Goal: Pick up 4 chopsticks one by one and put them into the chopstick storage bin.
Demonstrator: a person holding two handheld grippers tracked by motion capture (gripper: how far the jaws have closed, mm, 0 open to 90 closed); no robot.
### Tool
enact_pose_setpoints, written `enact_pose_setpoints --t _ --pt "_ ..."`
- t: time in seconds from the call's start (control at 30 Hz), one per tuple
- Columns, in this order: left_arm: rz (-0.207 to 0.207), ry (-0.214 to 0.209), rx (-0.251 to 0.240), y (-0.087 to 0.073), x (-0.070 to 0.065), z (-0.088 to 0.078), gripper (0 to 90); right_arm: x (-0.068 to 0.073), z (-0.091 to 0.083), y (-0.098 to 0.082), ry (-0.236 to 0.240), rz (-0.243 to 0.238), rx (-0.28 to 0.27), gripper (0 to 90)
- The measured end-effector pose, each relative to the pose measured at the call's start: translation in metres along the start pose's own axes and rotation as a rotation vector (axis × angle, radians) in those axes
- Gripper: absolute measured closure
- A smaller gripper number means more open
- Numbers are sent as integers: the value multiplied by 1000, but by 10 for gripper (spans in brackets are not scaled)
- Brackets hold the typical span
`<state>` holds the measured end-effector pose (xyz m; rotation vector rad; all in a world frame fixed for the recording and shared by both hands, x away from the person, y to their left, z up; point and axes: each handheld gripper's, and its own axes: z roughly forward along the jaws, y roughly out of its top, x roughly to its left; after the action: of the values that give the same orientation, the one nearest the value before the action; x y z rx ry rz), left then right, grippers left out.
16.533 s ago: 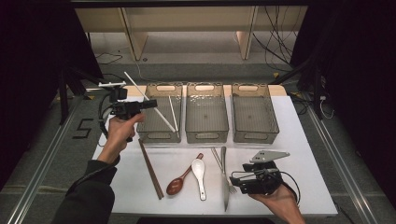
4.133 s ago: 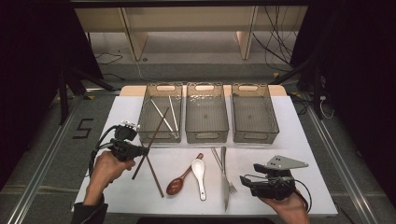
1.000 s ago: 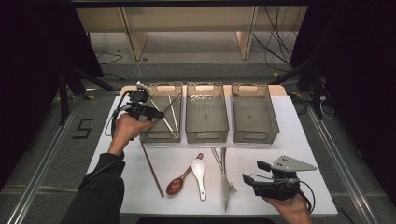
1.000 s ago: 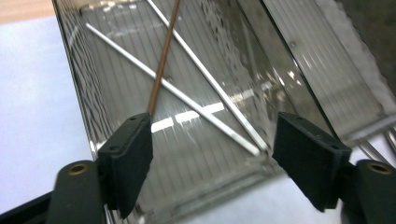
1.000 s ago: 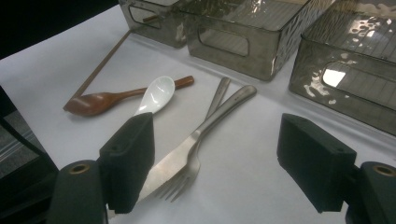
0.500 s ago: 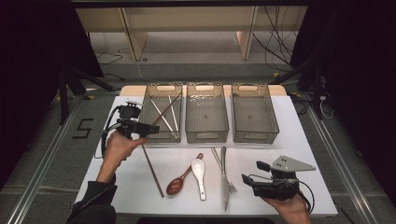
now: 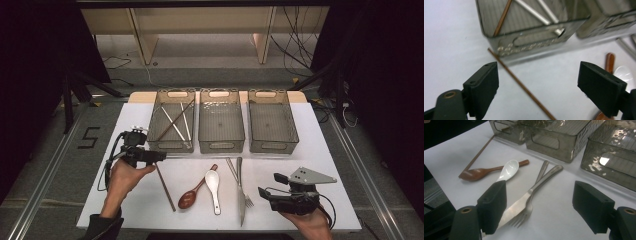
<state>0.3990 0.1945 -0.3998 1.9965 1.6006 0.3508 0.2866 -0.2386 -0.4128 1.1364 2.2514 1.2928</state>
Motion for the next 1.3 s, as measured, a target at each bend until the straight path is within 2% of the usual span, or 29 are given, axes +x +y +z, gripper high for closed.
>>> enact_pose_setpoints --t 0.07,0.17,0.3,0.5,0.87,1.3 --pt "6 0 38 -5 -2 3 167 0 0 0 2 -4 0 284" --pt "12 20 69 -10 -5 10 167 1 0 0 3 -5 0 284" --pt "5 22 113 -18 -3 16 167 0 -1 0 0 -3 -5 284" --pt "-8 39 160 -28 -1 25 166 1 -1 0 -1 -2 1 284" --pt "1 50 256 -40 -5 44 159 1 -1 0 0 -6 2 285" --pt "8 61 287 -45 -10 51 157 1 -1 0 1 -6 2 286"
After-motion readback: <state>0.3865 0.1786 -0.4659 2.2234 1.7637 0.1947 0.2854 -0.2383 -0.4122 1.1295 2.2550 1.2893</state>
